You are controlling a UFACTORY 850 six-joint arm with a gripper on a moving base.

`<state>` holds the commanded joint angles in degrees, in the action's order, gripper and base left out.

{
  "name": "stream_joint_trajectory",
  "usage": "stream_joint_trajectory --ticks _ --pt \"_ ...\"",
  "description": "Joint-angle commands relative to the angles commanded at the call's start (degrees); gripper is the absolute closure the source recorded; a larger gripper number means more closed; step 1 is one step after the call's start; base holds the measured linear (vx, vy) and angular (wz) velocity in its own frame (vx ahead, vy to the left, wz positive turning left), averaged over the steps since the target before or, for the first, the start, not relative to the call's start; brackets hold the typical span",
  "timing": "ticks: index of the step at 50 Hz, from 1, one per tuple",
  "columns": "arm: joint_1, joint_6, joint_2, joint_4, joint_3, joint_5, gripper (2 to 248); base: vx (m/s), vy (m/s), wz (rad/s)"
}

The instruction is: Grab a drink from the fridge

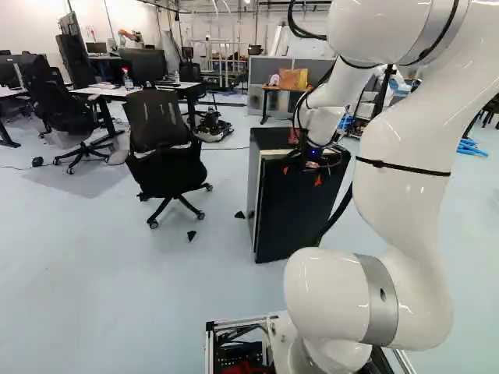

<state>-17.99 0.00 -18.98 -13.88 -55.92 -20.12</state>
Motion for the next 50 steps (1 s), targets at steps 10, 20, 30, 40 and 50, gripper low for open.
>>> stream_joint_trajectory --ticks 10,20,30,40,50 --pt "0.43 0.0 -0.53 0.78 -0.69 0.73 3 0.0 0.0 0.0" --pt "0.77 0.0 -0.9 1.56 -1.17 1.46 3 0.0 0.0 0.0" --pt "0.77 0.0 -0.9 2.34 -1.17 2.2 3 0.0 0.0 0.0" --pt "0.77 0.0 -0.9 3.12 -1.17 2.93 3 0.0 0.0 0.0" --pt "0.77 0.0 -0.9 3.89 -1.17 3.74 3 0.0 0.0 0.0"
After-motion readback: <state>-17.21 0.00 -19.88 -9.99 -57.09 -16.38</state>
